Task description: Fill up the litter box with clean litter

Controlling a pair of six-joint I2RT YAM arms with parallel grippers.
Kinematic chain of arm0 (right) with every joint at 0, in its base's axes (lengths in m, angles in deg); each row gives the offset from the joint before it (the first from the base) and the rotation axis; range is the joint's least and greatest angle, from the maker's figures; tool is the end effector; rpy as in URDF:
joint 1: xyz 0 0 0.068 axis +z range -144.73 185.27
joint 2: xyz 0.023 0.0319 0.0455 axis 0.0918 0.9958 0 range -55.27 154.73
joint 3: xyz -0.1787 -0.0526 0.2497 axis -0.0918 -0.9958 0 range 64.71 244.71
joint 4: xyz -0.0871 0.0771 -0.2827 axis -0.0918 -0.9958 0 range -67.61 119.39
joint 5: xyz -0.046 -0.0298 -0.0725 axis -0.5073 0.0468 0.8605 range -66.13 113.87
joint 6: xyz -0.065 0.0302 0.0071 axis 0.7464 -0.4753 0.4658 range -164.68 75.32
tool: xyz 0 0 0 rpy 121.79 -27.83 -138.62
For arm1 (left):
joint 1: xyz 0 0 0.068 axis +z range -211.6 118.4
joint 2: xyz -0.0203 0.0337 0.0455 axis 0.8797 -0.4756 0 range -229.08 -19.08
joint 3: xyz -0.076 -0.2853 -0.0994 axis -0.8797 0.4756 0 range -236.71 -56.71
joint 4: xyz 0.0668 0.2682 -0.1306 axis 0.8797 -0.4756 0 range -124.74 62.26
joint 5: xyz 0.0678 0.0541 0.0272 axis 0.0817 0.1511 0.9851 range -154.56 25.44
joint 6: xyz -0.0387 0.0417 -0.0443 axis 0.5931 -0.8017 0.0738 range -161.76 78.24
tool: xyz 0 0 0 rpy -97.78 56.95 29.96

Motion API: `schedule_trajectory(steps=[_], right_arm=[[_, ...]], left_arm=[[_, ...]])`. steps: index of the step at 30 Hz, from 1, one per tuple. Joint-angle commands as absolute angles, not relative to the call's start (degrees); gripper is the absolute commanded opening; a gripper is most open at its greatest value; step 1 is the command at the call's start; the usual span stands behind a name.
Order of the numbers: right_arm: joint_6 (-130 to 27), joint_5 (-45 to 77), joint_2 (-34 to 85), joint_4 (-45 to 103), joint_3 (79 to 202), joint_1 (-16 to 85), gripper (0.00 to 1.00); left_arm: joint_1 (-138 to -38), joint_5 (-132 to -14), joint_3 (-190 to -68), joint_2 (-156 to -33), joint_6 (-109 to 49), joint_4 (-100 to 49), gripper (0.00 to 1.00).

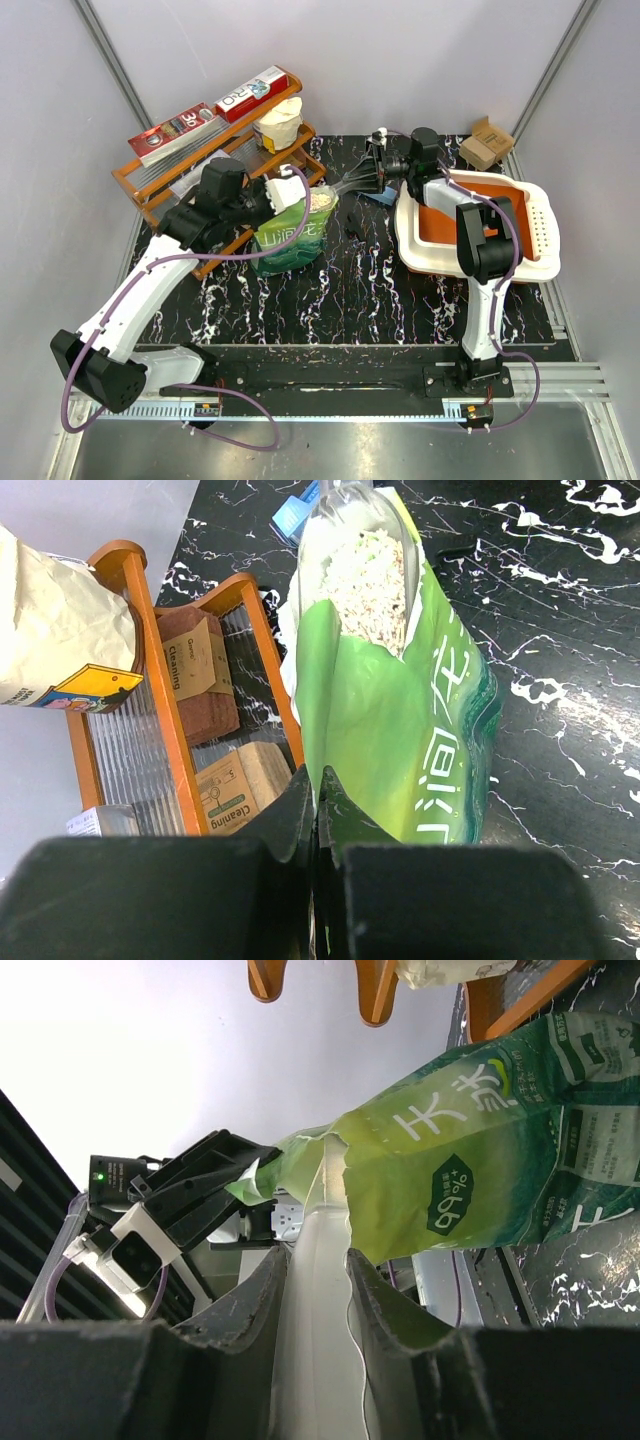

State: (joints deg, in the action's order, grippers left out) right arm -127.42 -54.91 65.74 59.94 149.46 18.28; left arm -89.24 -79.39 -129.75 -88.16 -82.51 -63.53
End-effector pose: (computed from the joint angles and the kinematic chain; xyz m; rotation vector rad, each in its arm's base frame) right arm 0.5056 0.1768 0.2412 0.0688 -2.2402 -2.1980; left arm 0.2677 -0.1575 0.4079 1.3081 1.6542 -0.1383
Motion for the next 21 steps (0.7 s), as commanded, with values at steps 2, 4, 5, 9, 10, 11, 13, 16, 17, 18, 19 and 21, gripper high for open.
schedule_trajectory(steps=[2, 4, 5, 9, 10, 11, 13, 16, 17, 18, 19, 21], right_arm=[[-129.48, -57.34, 64.7, 64.53, 151.91, 16.61, 0.0], [-129.67, -57.42, 64.62, 64.72, 151.9, 16.52, 0.0], [-129.5, -58.12, 64.27, 64.64, 151.9, 16.43, 0.0], [-129.23, -58.92, 62.16, 64.72, 149.89, 15.55, 0.0], [-129.23, -58.92, 61.98, 64.72, 149.36, 15.38, 0.0], [-129.49, -59.01, 61.89, 65.16, 148.92, 15.11, 0.0], [-130.2, -59.09, 61.8, 66.13, 147.86, 14.67, 0.0], [-130.73, -59.36, 61.63, 67.01, 147.95, 13.8, 0.0], [-130.81, -59.53, 61.63, 67.18, 148.12, 13.53, 0.0], [-130.9, -59.8, 61.54, 67.19, 148.38, 13.18, 0.0], [-130.9, -59.97, 61.36, 67.19, 148.47, 13.0, 0.0], [-130.9, -60.24, 60.75, 67.36, 148.39, 12.48, 0.0]], left_arm=[[-88.85, -77.74, -132.48, -87.02, -84.12, -60.96, 0.0], [-88.94, -77.57, -132.65, -87.02, -84.38, -60.96, 0.0], [-88.94, -77.39, -132.74, -86.94, -84.56, -61.05, 0.0], [-88.76, -76.43, -132.3, -86.67, -85.7, -60.79, 0.0], [-88.67, -76.42, -132.04, -86.67, -85.7, -60.7, 0.0], [-88.59, -76.42, -131.78, -86.41, -85.79, -60.61, 0.0], [-88.32, -76.42, -131.6, -86.41, -85.44, -60.61, 0.0], [-88.14, -76.34, -131.51, -86.41, -85.61, -60.61, 0.0], [-88.06, -76.25, -131.6, -86.5, -85.61, -60.7, 0.0], [-88.06, -76.25, -131.68, -86.58, -85.7, -60.7, 0.0], [-87.97, -76.25, -131.86, -86.85, -85.7, -60.61, 0.0], [-87.97, -76.25, -131.95, -87.11, -85.7, -60.35, 0.0]])
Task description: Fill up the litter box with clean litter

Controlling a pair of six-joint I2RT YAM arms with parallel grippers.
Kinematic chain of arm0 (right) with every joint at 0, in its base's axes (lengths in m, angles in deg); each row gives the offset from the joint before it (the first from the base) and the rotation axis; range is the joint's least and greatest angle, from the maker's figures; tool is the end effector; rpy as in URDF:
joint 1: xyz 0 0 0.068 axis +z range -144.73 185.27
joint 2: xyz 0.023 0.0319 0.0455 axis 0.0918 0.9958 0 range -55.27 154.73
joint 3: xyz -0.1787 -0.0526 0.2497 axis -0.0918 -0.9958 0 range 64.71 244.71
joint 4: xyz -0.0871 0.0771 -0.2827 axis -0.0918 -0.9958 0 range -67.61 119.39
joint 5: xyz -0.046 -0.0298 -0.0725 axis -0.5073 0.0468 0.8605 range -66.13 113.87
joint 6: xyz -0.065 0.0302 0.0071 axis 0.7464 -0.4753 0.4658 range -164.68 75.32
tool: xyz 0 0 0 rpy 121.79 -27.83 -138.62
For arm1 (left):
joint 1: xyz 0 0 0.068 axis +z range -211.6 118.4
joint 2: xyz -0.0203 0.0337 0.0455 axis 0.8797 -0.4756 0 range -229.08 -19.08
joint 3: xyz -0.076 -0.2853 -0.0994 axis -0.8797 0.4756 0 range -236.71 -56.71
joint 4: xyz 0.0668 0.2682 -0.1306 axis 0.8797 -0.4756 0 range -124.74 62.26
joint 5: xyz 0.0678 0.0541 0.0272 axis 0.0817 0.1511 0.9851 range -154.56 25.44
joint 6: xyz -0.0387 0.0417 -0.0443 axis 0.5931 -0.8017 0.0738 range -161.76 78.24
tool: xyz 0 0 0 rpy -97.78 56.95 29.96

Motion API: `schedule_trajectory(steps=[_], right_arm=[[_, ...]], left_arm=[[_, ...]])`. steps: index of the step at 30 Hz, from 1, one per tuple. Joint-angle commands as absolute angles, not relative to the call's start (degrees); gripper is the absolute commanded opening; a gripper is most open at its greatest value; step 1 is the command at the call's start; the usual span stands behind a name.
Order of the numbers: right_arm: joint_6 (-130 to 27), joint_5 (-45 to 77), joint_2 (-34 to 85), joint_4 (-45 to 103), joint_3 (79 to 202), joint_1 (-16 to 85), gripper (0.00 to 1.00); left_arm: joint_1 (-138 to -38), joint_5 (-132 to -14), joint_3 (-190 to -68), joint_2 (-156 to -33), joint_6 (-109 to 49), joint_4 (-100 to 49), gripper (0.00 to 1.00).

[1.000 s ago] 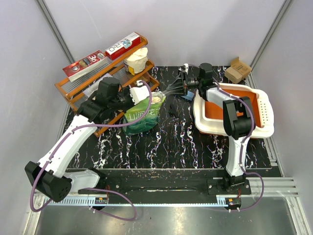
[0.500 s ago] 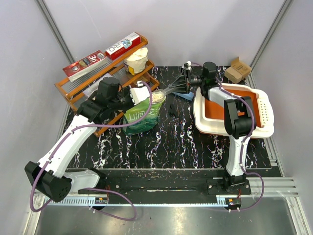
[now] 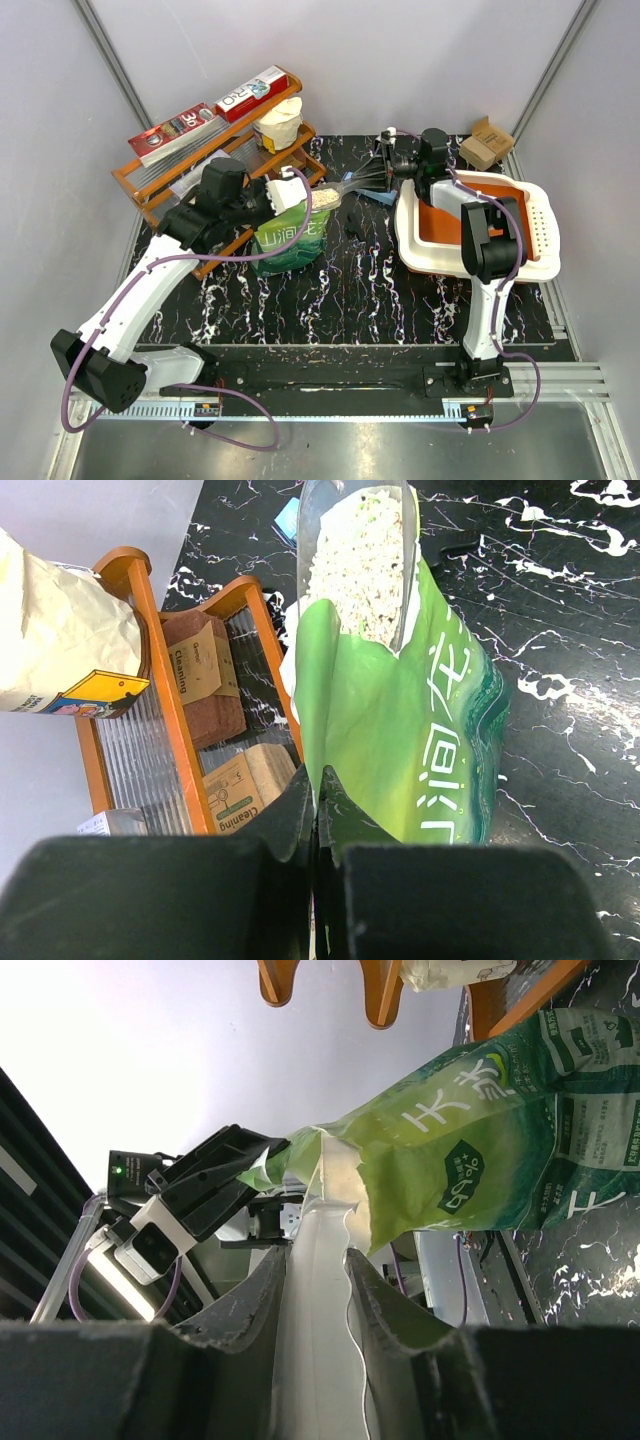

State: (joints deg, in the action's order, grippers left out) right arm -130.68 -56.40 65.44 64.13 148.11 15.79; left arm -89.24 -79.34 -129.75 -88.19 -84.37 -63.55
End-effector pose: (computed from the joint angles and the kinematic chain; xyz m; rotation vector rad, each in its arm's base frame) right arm 0.5079 0.1540 0.2418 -0.0443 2.2239 2.2071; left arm 0.2678 -0.1575 0.4077 1.3343 1.6333 -0.1182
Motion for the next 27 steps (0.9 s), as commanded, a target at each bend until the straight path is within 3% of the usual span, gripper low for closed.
schedule_trajectory(steps=[1, 16, 27], right_arm=[[-130.9, -60.32, 60.57, 67.45, 148.3, 12.3, 0.0], [-132.05, -60.59, 56.18, 69.03, 145.05, 9.75, 0.0], [-129.41, -60.5, 48.36, 64.82, 141.8, -0.43, 0.0]], left_arm=[[-87.88, -76.25, -131.86, -87.29, -85.7, -60.17, 0.0], [-87.88, -75.81, -131.77, -87.64, -85.7, -59.2, 0.0], [-87.97, -78.53, -133.26, -89.75, -84.74, -57.18, 0.0]])
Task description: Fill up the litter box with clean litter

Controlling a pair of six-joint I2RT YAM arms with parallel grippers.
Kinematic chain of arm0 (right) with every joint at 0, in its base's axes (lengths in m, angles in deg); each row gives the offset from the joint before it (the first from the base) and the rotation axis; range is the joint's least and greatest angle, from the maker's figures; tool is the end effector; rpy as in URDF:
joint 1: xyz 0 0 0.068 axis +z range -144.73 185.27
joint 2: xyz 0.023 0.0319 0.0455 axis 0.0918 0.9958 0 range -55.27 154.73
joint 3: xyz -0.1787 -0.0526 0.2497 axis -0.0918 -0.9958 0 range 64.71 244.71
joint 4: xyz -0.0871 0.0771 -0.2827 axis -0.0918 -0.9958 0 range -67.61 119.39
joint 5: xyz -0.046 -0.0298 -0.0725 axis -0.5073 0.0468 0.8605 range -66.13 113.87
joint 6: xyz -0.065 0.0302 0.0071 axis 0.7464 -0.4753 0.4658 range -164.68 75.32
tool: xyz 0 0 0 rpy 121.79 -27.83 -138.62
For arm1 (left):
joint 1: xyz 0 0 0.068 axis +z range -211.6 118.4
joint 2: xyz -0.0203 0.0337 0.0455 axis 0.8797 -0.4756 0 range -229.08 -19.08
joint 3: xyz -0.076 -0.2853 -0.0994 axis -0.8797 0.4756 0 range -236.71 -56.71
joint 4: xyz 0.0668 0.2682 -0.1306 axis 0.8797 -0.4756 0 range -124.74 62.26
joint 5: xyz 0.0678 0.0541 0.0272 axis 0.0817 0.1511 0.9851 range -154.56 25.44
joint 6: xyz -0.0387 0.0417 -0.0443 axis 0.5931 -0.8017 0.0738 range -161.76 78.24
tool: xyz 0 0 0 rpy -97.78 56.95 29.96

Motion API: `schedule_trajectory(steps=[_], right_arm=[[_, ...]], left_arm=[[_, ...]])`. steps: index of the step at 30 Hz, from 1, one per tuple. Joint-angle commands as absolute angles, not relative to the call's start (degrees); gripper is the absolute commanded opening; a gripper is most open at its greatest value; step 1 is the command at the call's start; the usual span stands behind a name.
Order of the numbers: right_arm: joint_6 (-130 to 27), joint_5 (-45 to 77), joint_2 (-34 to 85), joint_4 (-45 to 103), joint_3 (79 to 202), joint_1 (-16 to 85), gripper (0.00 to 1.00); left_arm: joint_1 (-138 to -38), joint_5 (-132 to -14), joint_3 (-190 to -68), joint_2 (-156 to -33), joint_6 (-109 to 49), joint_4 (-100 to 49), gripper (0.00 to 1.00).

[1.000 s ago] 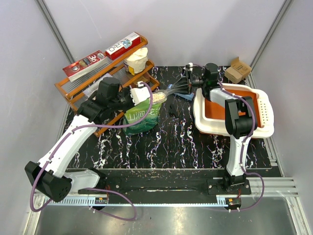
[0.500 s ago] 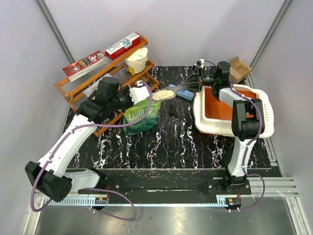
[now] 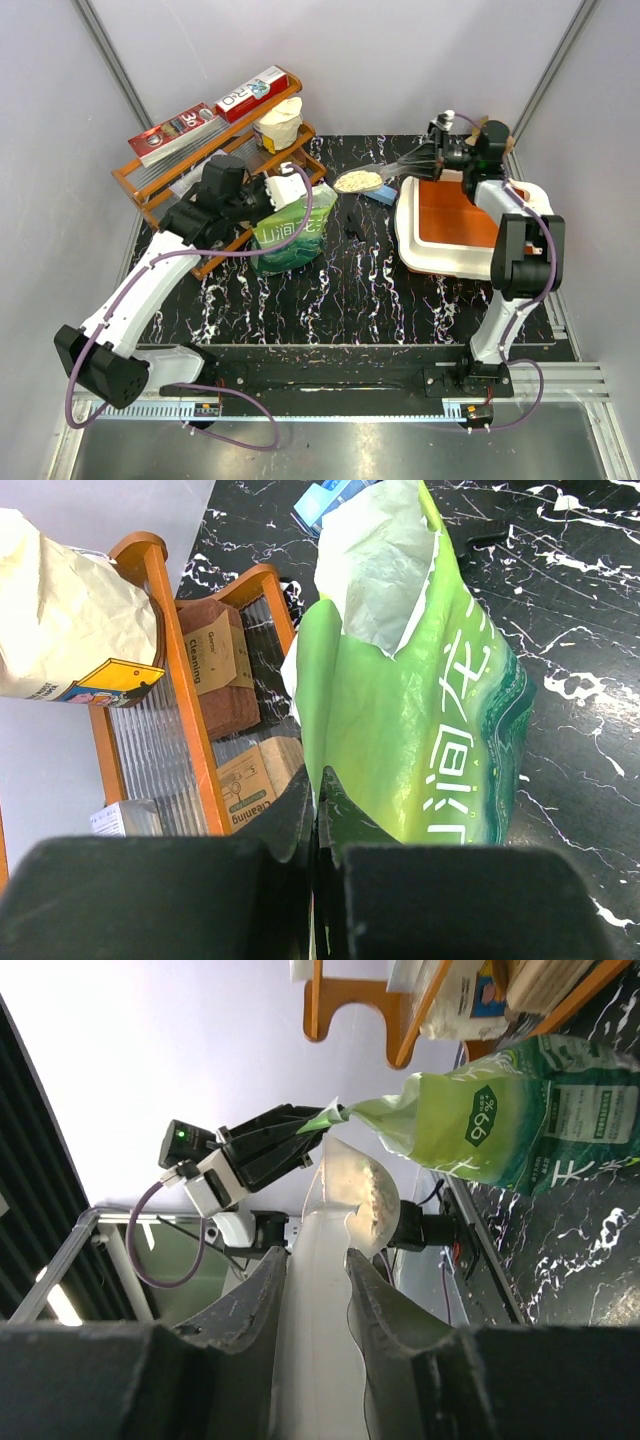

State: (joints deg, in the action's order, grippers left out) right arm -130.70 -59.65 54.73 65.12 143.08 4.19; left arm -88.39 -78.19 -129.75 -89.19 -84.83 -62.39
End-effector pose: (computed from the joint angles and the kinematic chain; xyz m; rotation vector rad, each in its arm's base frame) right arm 0.4853 0.0500 0.3028 -0.0095 2.0865 2.0836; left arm 0.2767 -0.1555 0.4047 1.3194 1.6444 -0.0827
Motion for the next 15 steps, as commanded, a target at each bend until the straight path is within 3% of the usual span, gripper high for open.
schedule_trajectory(steps=[1, 15], right_arm=[[-128.89, -60.41, 47.83, 64.12, 140.84, -1.58, 0.0], [-123.53, -59.1, 39.83, 58.93, 132.75, -24.16, 0.0]], left_arm=[[-87.97, -78.79, -133.44, -90.01, -84.65, -57.01, 0.0], [-89.46, -83.45, -134.76, -92.56, -82.54, -55.25, 0.0]])
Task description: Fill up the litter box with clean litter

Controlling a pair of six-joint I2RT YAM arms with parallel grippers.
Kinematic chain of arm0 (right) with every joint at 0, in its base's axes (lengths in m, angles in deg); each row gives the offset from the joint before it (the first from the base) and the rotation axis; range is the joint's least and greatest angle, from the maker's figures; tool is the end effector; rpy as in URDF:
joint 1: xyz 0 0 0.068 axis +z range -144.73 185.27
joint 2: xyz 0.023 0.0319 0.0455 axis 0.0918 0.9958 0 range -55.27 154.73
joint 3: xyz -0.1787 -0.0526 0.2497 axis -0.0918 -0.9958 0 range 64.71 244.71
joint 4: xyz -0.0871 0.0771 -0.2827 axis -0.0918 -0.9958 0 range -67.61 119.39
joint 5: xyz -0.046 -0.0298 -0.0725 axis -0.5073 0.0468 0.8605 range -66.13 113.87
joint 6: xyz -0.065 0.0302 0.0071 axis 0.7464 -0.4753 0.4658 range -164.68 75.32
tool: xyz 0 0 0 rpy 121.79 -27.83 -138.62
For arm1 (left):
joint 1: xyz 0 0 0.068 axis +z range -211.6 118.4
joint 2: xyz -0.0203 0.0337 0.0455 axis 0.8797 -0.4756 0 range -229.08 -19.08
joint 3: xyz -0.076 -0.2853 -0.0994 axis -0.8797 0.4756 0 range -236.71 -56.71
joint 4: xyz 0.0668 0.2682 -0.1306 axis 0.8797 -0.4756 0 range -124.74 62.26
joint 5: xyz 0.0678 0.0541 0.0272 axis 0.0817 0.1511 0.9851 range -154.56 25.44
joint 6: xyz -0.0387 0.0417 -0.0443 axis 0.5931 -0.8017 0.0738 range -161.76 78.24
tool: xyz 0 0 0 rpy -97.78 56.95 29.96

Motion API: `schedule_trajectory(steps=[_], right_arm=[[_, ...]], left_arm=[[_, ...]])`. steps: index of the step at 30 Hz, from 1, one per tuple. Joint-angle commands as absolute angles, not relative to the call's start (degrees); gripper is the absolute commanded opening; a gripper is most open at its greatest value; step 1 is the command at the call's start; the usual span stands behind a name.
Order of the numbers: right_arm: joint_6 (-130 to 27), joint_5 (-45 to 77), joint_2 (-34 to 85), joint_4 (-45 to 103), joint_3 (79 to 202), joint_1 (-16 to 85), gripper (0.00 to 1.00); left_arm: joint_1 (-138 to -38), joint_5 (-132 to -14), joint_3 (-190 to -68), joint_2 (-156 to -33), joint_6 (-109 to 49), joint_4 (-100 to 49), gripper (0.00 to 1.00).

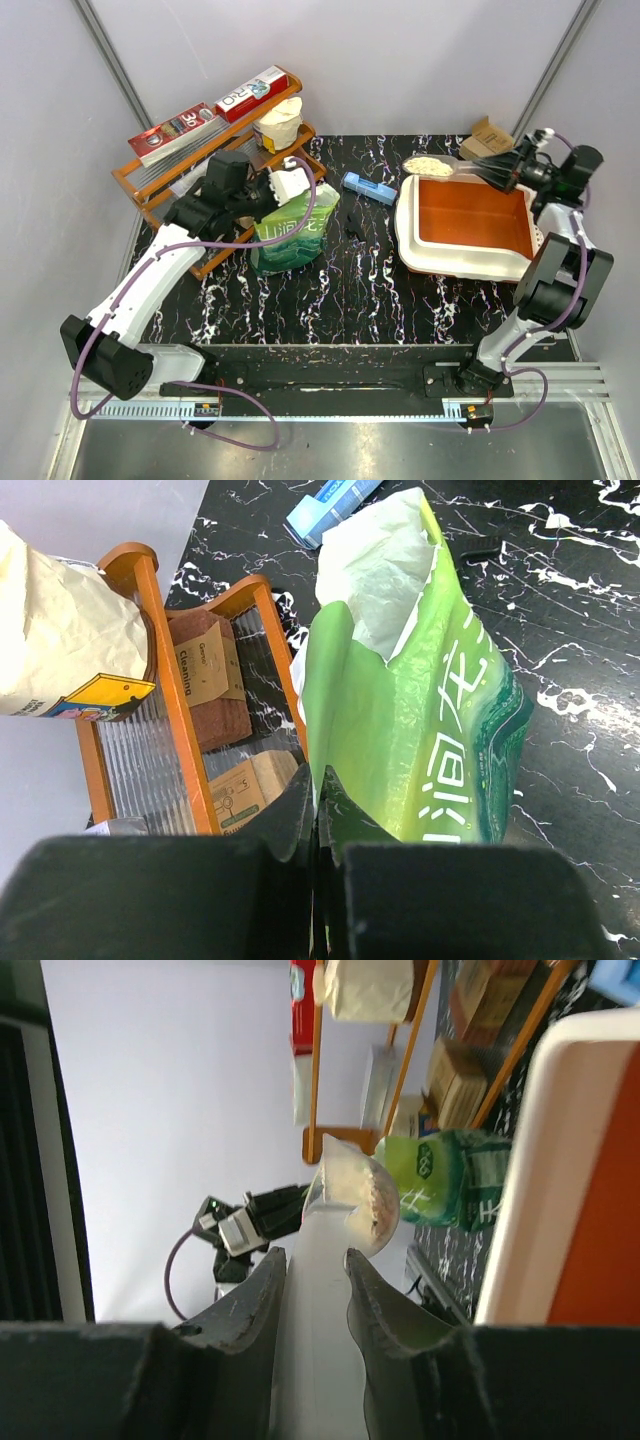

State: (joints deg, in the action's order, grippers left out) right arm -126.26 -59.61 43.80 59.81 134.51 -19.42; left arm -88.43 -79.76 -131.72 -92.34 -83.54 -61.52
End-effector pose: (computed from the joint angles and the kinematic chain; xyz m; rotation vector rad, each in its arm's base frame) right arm 0.4176 -0.1269 0.3248 0.3616 1.8924 1.8099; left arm 0.2907 -0.1646 0.4036 1.3149 1.6511 -0.1267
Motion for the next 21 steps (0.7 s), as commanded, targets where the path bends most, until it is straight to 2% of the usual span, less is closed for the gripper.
schedule_trajectory(steps=[1, 3, 7, 9, 12, 16, 21], right_arm=[[-122.91, -58.31, 39.57, 58.23, 131.78, -25.13, 0.0], [-121.07, -57.34, 38.78, 56.47, 130.73, -27.59, 0.0], [-103.38, -49.46, 36.41, 35.45, 130.98, -30.5, 0.0], [-98.06, -46.45, 34.39, 31.52, 130.55, -30.77, 0.0], [-93.75, -38.47, 29.21, 26.94, 128.35, -30.86, 0.0], [-87.85, -18.3, 18.58, 18.86, 124.4, -30.42, 0.0], [-76.35, -5.33, 7.32, 11.56, 123.78, -25.85, 0.0]], left_arm=[[-89.55, -83.63, -134.76, -92.65, -82.54, -55.16, 0.0], [-89.81, -83.81, -134.5, -92.74, -82.1, -54.72, 0.0], [-89.99, -83.98, -133.71, -92.04, -81.66, -54.37, 0.0], [-90.17, -83.81, -133.01, -91.6, -81.57, -54.11, 0.0], [-90.25, -83.72, -132.22, -90.98, -81.31, -53.93, 0.0], [-90.25, -83.63, -131.34, -90.36, -80.96, -53.32, 0.0], [-90.43, -83.54, -130.11, -89.57, -80.43, -52.79, 0.0]])
